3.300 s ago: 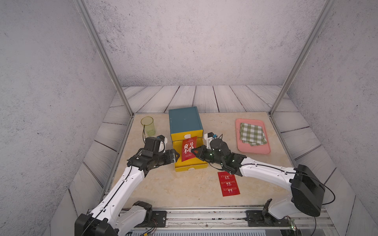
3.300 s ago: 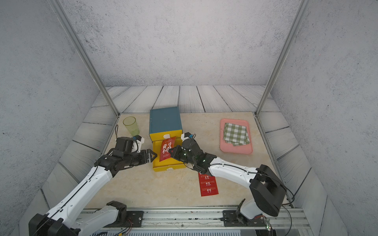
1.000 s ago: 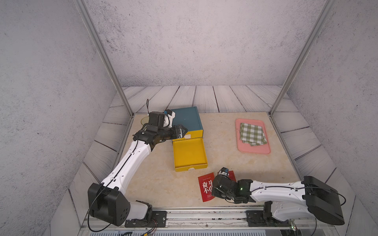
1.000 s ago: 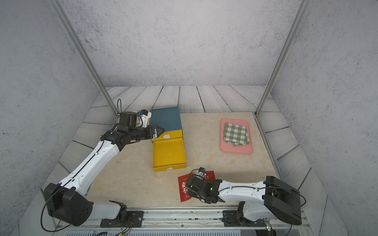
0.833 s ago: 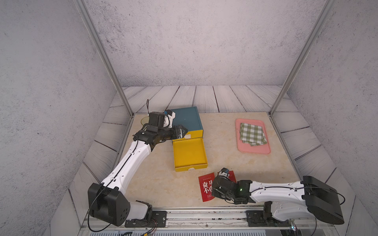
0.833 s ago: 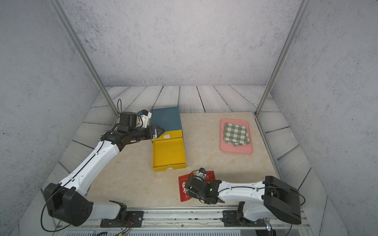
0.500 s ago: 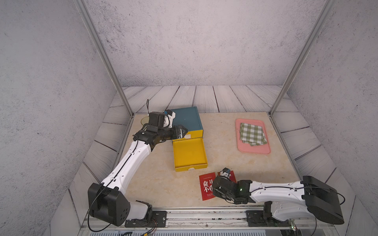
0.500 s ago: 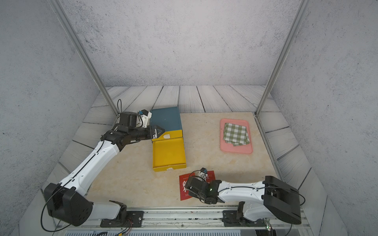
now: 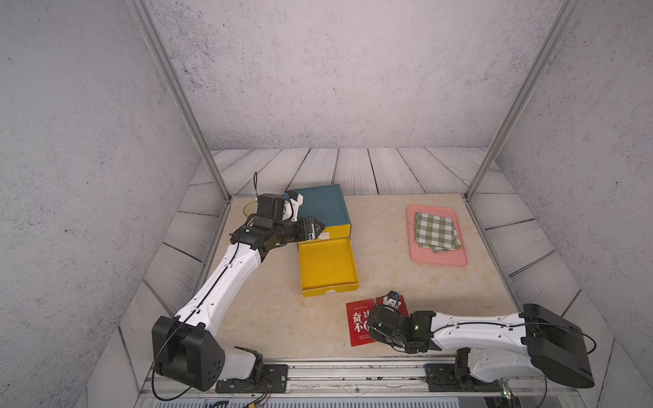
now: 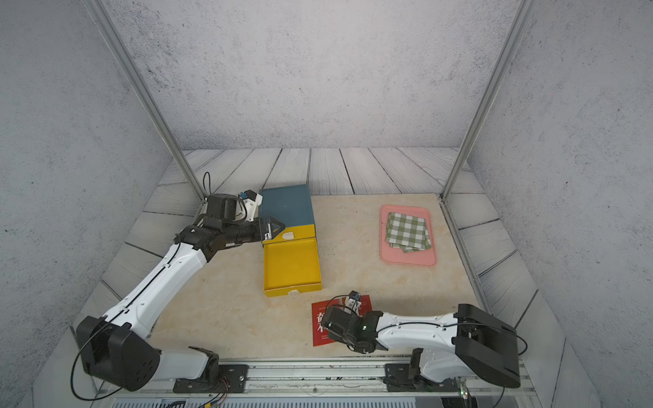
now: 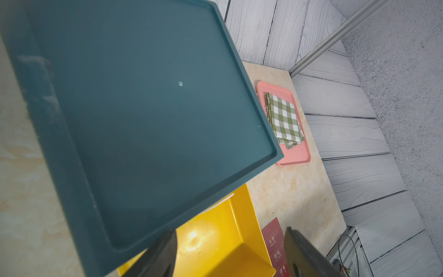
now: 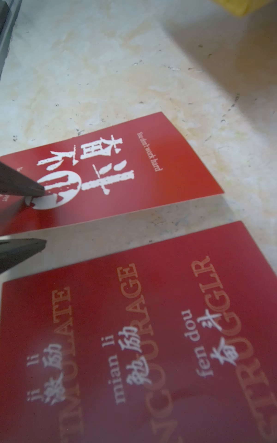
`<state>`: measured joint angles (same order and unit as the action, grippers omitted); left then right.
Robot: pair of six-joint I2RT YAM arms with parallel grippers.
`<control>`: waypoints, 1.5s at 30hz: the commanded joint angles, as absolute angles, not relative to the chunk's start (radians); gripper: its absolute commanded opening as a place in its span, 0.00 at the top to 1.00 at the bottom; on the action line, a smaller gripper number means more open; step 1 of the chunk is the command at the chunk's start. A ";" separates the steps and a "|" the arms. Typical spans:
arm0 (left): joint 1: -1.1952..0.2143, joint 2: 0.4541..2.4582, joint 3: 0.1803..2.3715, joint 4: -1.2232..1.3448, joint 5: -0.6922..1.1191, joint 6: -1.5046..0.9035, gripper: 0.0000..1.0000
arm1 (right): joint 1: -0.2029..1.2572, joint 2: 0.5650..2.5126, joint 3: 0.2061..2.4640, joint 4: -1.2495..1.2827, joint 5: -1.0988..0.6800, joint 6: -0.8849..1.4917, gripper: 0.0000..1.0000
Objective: Take the postcards out of the drawer
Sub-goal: Place the postcard at the center of the board.
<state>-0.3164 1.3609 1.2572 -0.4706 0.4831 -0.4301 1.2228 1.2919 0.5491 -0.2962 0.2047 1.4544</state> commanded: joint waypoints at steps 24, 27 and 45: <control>-0.319 1.330 1.248 -0.466 0.480 -0.420 0.24 | 1.227 1.253 0.648 -0.417 0.231 1.351 0.59; -0.319 1.332 1.260 -0.469 0.479 -0.420 0.23 | 1.233 1.269 0.697 -0.424 0.209 1.293 0.59; -0.309 1.351 1.299 -0.487 0.474 -0.410 0.23 | 1.277 1.396 0.806 -0.327 0.124 1.091 0.59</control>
